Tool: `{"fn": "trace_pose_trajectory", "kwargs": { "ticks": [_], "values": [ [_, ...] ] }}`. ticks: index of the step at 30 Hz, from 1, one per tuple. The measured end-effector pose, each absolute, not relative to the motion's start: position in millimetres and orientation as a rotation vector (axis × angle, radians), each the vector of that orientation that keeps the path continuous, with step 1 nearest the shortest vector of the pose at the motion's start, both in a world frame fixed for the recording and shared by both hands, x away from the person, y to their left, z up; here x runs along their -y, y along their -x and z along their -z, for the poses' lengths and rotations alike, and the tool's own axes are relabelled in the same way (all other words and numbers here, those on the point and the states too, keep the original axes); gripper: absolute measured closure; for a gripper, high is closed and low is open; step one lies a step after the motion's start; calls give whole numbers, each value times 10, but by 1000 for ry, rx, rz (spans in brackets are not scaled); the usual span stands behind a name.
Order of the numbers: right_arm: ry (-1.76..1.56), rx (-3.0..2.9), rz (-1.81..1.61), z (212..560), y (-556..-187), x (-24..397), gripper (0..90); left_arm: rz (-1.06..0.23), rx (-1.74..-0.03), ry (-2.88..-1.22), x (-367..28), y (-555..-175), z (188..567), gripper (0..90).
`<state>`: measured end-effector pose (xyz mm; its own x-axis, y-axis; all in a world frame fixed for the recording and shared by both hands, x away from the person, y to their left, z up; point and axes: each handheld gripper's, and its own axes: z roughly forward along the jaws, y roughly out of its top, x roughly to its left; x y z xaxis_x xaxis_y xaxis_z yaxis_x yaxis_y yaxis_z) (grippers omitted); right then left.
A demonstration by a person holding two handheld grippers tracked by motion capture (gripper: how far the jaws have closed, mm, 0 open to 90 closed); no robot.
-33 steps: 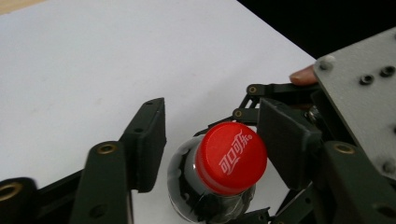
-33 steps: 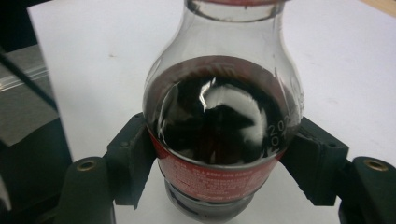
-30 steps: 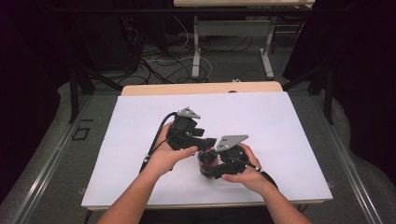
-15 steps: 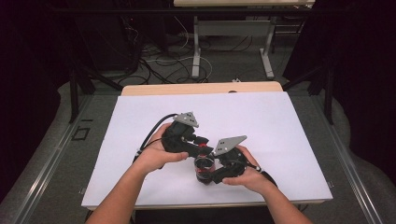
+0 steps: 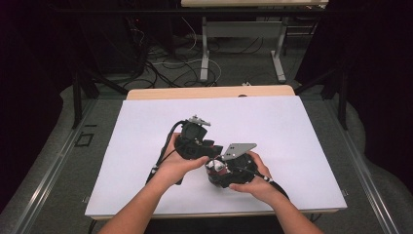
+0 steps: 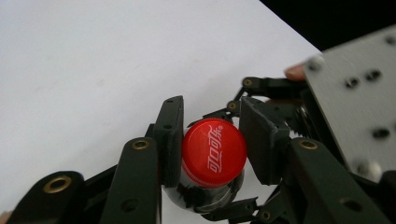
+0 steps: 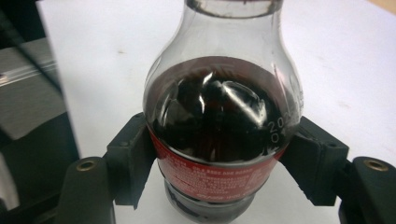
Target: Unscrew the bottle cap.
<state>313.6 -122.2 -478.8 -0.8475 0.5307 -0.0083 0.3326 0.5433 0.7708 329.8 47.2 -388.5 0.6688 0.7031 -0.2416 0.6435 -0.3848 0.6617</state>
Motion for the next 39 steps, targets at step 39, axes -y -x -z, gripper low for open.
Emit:
{"fn": "trace_pose_trajectory", "kwargs": {
  "ticks": [39],
  "values": [
    [-657, -2628, -1286, 4798, -3131, 1233, 304, -22, -672, -2249, -587, -3376, 3838, 638]
  ]
}}
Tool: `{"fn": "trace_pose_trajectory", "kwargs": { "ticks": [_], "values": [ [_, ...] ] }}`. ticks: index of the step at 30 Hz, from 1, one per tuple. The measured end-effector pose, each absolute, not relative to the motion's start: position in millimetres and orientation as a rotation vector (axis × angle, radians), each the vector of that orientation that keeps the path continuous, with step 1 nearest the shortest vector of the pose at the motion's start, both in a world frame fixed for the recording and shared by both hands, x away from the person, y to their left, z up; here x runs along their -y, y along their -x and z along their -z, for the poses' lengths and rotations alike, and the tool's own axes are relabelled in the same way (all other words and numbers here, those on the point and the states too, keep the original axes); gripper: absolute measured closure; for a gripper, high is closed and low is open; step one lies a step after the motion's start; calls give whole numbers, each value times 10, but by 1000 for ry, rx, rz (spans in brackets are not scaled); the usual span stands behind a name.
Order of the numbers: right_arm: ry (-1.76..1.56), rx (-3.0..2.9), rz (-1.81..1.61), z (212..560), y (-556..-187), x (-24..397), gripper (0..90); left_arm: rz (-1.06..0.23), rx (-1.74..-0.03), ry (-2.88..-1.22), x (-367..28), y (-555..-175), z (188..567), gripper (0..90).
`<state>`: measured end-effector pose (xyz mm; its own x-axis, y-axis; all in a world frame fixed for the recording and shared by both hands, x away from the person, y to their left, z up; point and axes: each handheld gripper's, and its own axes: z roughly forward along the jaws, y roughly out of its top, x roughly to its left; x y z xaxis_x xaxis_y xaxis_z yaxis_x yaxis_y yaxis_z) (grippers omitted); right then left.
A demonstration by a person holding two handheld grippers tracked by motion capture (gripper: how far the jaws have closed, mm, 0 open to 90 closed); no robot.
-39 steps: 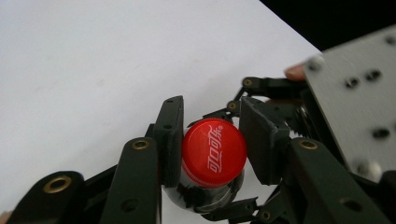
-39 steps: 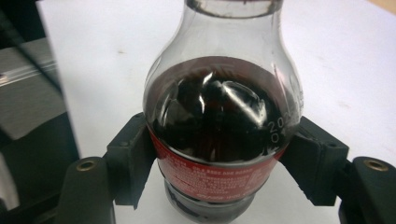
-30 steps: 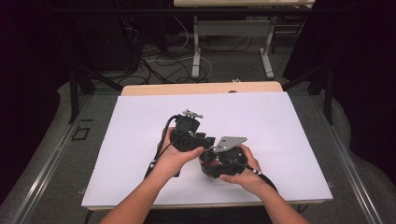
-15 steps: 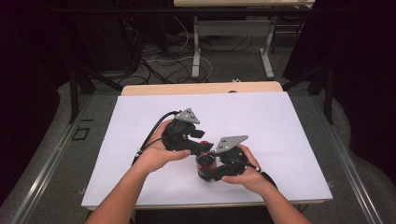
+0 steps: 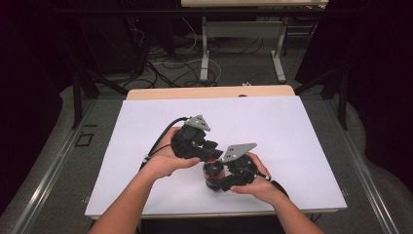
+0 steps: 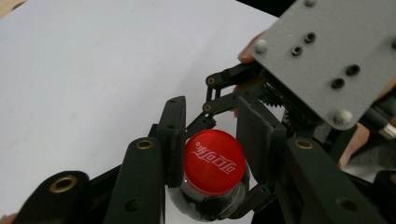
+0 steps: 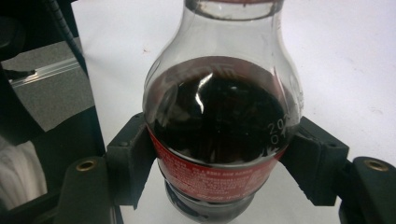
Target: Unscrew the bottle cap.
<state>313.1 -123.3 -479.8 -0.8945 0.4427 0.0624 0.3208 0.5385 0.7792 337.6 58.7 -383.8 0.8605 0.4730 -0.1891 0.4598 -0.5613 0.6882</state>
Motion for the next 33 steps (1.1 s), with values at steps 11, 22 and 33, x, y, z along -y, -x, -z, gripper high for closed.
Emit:
{"fn": "trace_pose_trajectory", "kwargs": {
  "ticks": [11, 22, 33],
  "values": [
    [-712, -2560, -1237, 4801, -3137, 1237, 304, -1, -1067, -2100, -527, -3381, 3827, 653],
    [-705, -2572, -1273, 4784, -3150, 1280, 304, -22, -832, -2134, -604, -3408, 3786, 433],
    [-680, -2611, -1284, 4778, -3144, 1272, 303, -56, -492, -2330, -607, -3436, 3805, 563]
  ]
}}
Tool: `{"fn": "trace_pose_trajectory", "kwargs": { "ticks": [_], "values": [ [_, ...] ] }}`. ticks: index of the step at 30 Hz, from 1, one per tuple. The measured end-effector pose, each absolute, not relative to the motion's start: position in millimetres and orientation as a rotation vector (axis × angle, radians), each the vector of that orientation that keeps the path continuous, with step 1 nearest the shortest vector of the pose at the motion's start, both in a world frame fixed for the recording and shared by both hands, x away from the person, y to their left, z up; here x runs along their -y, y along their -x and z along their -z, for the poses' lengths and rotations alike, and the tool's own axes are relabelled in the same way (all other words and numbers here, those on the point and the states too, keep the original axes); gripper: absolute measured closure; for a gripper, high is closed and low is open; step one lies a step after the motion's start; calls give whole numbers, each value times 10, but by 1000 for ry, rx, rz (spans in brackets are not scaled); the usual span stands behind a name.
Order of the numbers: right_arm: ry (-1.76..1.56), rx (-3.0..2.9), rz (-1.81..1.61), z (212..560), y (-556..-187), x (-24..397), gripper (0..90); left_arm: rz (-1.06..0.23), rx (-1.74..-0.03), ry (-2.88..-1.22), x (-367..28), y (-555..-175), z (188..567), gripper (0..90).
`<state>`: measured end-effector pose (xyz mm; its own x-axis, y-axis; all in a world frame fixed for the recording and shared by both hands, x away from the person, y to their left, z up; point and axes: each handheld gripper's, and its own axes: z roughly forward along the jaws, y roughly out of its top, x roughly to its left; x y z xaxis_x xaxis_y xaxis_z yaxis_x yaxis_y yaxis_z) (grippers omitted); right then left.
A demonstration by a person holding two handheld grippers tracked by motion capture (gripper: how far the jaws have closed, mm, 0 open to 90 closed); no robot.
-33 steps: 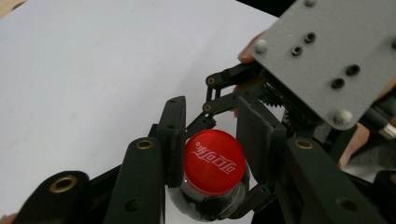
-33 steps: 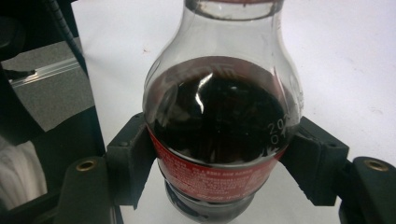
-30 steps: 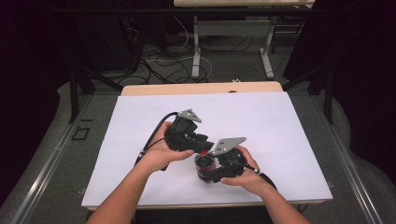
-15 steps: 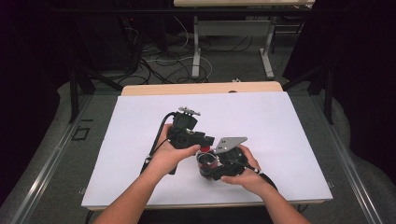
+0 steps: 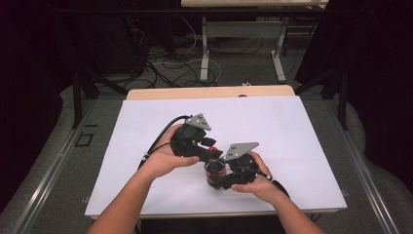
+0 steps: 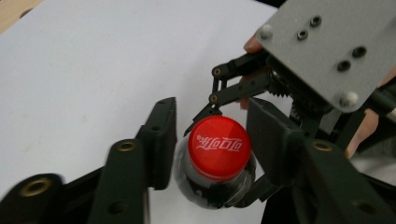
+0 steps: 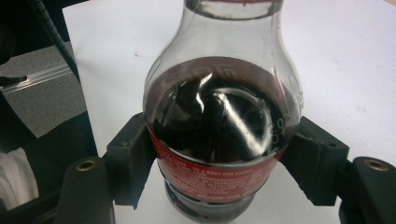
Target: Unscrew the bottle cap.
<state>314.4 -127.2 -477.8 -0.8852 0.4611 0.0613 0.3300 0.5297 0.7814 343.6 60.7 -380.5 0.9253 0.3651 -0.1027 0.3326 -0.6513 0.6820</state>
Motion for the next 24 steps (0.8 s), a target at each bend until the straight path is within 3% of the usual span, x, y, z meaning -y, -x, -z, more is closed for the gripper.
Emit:
{"fn": "trace_pose_trajectory", "kwargs": {
  "ticks": [5, 18, 24],
  "values": [
    [-680, -2612, -1283, 4784, -3146, 1269, 304, -32, -504, -2318, -600, -3435, 3811, 608],
    [-734, -2561, -1236, 4820, -3163, 1265, 304, -57, -1068, -2137, -466, -3353, 3846, 612],
    [-764, -2549, -1235, 4829, -3169, 1271, 304, -74, -1133, -2122, -428, -3335, 3842, 613]
  ]
}}
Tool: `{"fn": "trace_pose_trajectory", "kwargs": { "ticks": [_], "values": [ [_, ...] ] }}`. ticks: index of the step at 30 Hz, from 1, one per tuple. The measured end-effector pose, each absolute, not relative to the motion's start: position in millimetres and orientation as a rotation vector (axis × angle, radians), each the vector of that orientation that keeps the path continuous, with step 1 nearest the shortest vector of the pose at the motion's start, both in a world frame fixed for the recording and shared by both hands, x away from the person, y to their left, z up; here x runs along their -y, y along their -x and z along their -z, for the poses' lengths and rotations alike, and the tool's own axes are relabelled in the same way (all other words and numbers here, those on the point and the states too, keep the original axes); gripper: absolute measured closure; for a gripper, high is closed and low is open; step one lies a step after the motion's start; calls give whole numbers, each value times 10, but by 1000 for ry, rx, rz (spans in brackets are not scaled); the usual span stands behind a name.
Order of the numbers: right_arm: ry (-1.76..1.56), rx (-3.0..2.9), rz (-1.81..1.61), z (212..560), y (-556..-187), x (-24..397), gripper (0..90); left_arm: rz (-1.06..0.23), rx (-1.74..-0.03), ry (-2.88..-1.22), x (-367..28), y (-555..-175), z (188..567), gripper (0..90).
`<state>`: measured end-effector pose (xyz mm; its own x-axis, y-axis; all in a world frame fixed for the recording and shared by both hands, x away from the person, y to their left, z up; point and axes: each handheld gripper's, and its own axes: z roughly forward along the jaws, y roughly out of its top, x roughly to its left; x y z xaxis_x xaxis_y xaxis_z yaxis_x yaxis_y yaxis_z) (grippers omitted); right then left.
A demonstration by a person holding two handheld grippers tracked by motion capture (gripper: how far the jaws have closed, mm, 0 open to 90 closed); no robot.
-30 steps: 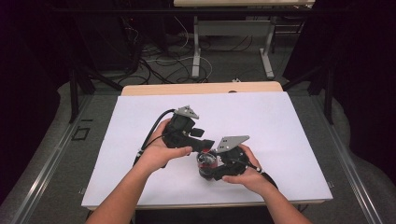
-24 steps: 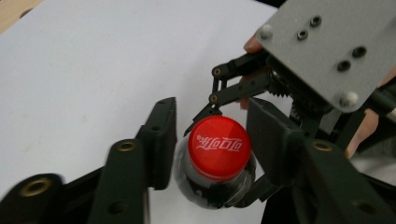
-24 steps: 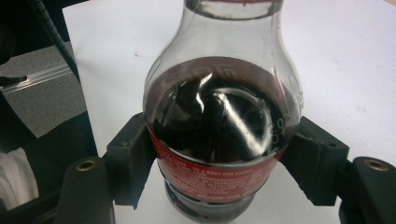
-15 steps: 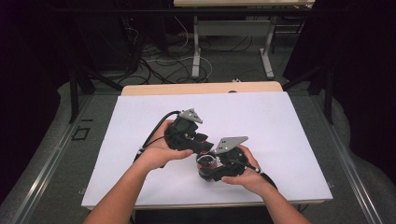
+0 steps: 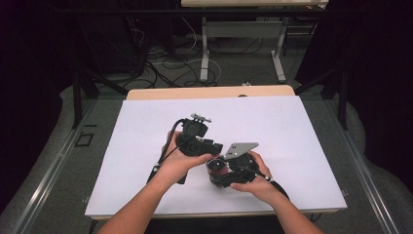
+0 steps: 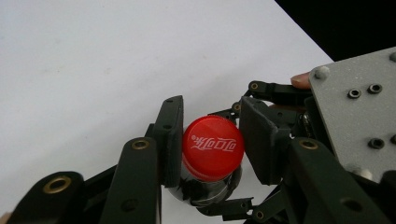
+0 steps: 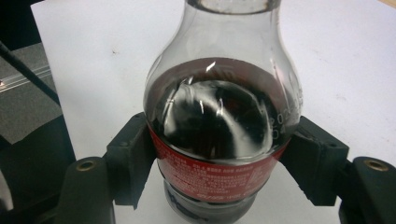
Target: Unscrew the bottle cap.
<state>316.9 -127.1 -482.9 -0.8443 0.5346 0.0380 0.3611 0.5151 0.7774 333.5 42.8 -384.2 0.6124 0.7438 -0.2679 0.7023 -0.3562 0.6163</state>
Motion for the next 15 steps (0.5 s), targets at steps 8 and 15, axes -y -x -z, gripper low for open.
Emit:
{"fn": "trace_pose_trajectory", "kwargs": {
  "ticks": [8, 15],
  "values": [
    [-760, -2542, -1234, 4827, -3171, 1276, 304, -39, -1059, -2100, -466, -3358, 3838, 547],
    [-747, -2555, -1241, 4821, -3180, 1302, 303, -55, -896, -2090, -612, -3401, 3780, 432]
  ]
}}
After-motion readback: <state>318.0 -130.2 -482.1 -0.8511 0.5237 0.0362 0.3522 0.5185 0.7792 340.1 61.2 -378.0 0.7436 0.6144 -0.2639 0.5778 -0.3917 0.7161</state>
